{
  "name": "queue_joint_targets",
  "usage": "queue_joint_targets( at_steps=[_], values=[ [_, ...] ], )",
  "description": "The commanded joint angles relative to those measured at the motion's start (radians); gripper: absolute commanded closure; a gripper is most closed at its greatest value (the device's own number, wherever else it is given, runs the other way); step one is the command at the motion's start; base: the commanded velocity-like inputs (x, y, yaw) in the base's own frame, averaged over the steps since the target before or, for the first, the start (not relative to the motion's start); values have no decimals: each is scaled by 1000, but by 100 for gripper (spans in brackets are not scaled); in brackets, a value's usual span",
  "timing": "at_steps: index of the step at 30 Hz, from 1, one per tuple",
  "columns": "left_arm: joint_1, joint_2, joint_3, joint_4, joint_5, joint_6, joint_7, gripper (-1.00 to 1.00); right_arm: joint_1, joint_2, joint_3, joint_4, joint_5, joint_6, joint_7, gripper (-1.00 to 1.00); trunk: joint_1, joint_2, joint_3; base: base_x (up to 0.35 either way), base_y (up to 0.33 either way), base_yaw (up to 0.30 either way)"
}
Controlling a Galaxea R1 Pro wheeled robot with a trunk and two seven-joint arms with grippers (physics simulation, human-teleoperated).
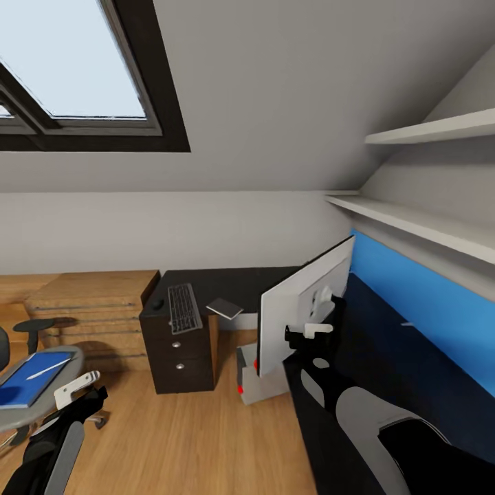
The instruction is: In the bedroom, organize the workspace by keeping the computer under the desk, ensuring the monitor is on the desk, placing the keyboard on the desk next to the monitor, placing the mouse on the desk next to the keyboard, moving the folder from the swivel chair onto the desk next to the mouse, stacking the notebook on top of the folder with the pen on top of the notebook, and positioning the swivel chair next to the desk.
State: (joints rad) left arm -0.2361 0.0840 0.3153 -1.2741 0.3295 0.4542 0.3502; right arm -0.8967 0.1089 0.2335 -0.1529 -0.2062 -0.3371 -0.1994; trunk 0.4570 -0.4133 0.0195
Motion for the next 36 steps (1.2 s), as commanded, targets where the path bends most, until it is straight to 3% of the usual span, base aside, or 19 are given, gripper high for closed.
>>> queue_joint_targets(
  at_steps=[1, 14, 22, 27, 36],
  values=[
    [0, 0, -1, -1, 10, 3, 7, -100, -1, 0, 9, 1, -9, -3, -4, -100, 1, -1, 0, 45, 24, 0],
    [0, 0, 0, -1, 11, 3, 7, -100, -1, -1, 9, 1, -9, -4, -5, -100, 1, -1, 0, 0, 81, 0],
    [0, 0, -1, -1, 11, 3, 7, -100, -1, -2, 9, 2, -8, -6, -5, -100, 1, -1, 0, -261, 1, 0],
    [-1, 0, -1, -1, 11, 3, 7, -100, -1, -35, 10, 3, -7, -31, 0, -100, 1, -1, 0, -329, 11, 0],
    [0, 0, -1, -1, 11, 3, 7, -100, -1, -69, 9, 2, -8, -40, 2, -100, 1, -1, 0, -278, 163, 0]
  ],
)
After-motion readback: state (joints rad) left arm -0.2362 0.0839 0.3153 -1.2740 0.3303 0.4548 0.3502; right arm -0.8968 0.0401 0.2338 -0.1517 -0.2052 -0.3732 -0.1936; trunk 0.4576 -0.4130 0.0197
